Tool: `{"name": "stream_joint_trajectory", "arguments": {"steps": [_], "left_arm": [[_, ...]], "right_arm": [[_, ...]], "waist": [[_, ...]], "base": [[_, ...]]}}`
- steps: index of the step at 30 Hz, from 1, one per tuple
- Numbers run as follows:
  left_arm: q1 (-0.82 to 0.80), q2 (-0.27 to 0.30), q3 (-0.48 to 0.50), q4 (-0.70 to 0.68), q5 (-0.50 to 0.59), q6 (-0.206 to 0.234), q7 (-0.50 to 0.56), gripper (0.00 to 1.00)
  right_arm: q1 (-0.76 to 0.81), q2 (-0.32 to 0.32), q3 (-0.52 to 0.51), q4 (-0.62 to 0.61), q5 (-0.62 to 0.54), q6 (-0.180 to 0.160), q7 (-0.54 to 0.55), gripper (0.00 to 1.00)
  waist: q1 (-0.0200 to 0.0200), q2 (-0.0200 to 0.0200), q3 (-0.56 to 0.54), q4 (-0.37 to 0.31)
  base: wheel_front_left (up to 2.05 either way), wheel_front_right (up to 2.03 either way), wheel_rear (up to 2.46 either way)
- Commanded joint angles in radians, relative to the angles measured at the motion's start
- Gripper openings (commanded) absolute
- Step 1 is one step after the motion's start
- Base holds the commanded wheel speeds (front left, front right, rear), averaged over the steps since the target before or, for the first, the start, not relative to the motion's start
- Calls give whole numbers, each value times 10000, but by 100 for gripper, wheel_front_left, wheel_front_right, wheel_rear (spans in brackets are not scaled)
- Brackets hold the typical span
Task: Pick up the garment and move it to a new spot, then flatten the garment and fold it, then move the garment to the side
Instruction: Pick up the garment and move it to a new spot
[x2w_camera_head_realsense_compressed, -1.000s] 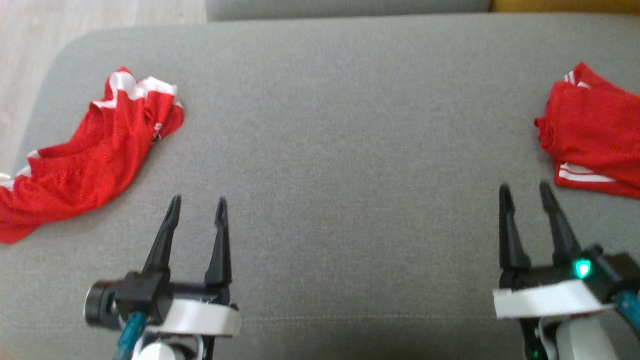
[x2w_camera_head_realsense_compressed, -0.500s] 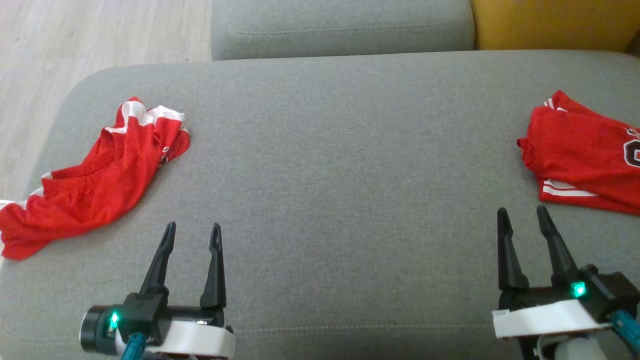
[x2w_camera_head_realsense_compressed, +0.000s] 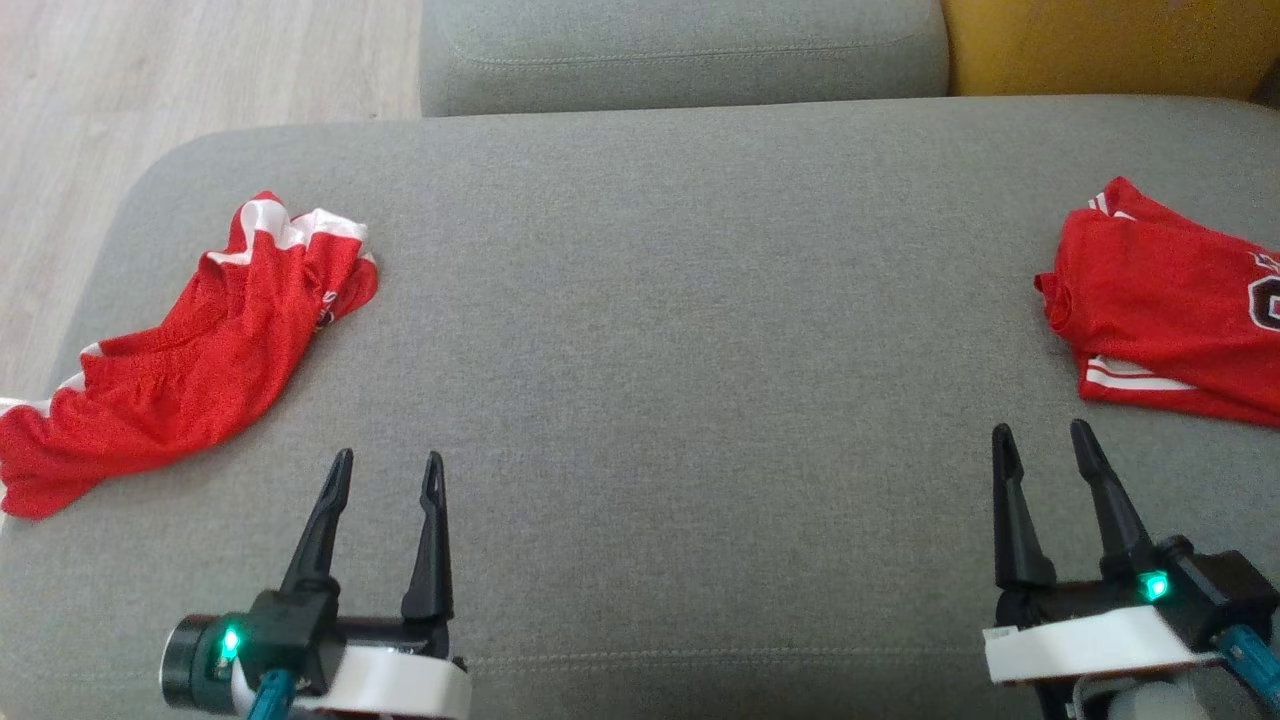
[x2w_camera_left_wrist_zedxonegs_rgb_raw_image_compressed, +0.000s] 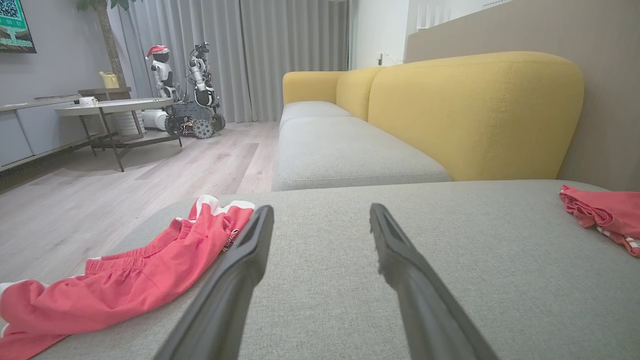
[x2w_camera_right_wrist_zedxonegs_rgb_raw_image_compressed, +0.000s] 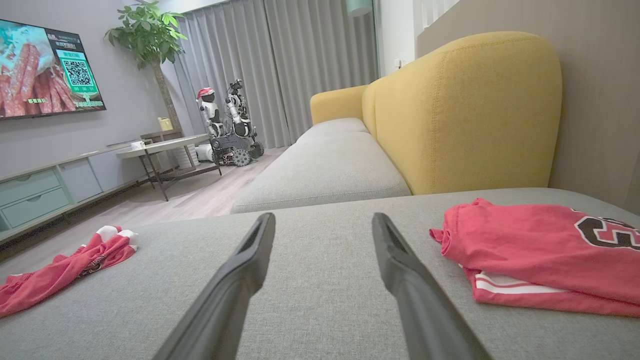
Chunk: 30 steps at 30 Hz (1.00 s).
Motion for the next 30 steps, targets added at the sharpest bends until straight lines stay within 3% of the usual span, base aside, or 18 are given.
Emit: {"name": "stream_joint_trajectory", "arguments": {"steps": [1, 11, 24, 30], "left_arm": [[-355, -75, 294, -339, 99, -18, -51, 100], [-456, -76, 239, -471, 125, 28, -51, 100], [-393, -77, 214, -589, 31, 209, -51, 100], [-334, -77, 260, -649, 14, 286, -51, 100]], "right_arm": [[-158, 0, 209, -331, -67, 62, -70, 100], [-113, 0, 348, -333, -75, 62, -70, 100], [-137, 1, 663, -410, 226, 62, -70, 100], [-170, 1, 698, -411, 289, 62, -70, 100]], "waist": [[1, -1, 4, 28], [1, -1, 29, 687], [1, -1, 16, 2706], [1, -1, 25, 3318]], "base": [[0, 0, 0], [0, 0, 0], [0, 0, 0], [0, 0, 0]]}}
